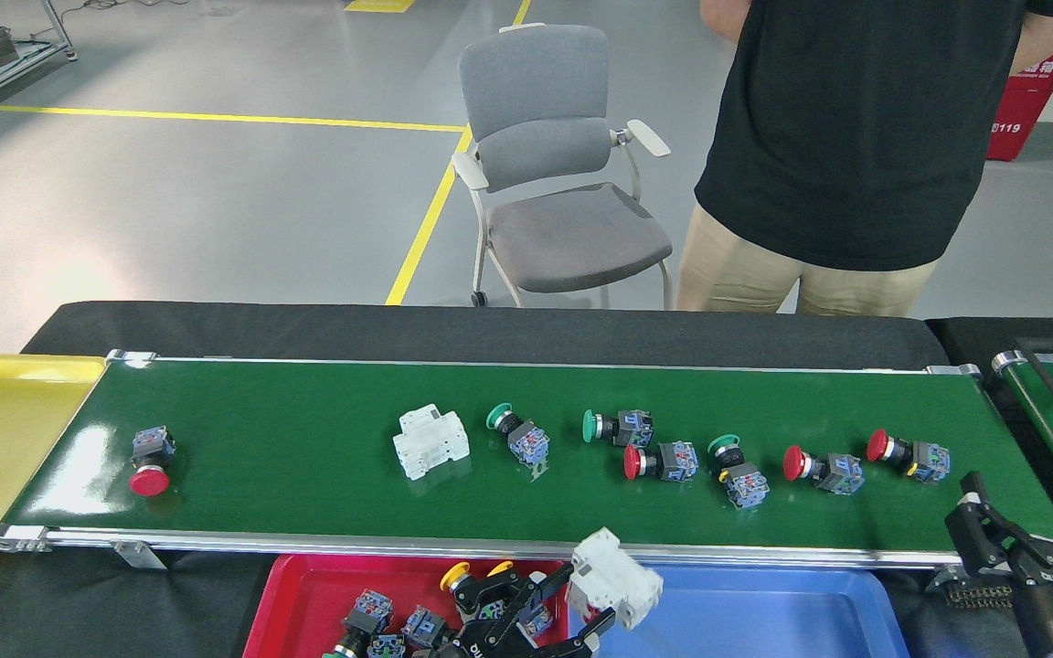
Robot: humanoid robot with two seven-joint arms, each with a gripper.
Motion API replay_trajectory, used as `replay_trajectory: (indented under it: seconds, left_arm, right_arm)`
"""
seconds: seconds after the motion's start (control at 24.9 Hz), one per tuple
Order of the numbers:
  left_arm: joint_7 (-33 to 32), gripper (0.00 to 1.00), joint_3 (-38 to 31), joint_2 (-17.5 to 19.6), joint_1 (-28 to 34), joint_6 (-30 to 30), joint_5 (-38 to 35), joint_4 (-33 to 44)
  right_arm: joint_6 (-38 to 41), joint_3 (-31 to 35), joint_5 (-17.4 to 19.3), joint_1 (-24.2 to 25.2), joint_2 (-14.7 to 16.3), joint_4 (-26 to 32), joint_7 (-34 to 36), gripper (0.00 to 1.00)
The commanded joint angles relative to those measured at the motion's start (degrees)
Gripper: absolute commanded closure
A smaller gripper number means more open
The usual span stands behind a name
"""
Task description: Pick switch part from conveyor to tray
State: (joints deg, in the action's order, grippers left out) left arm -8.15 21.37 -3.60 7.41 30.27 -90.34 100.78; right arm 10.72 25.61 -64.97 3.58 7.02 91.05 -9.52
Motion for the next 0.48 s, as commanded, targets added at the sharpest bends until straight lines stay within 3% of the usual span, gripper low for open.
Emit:
replay_trajectory:
  seconds: [0.0,0.12,0.28,0.44]
  left_arm:
    - [0.2,0.00,0.4,-0.5,-0.2,-1.4,0.3,0.9]
    - [0.7,0.00,-1.4,-0.5,-0.3,-1.8,0.4,0.9]
    - [4.0,0.00,-17.1,1.0,-0.2,-0.1,3.2,0.1]
    - [8.0,0.00,-35.4,9.7,-0.5,11.7,10.4,-5.9]
  right_arm:
    - [0.3,0.1,0.2,-0.2,0.5,0.6,0.5,0.00]
    - [0.3,-0.5,0.1,-0.1,0.5,1.0,0.4,0.00]
    - [0.3,-4.9,0.0,-0.1,-0.2,2.4,0.3,0.00]
    - [0.2,-15.2,-0.1,-0.1,-0.4,4.7,0.4,0.00]
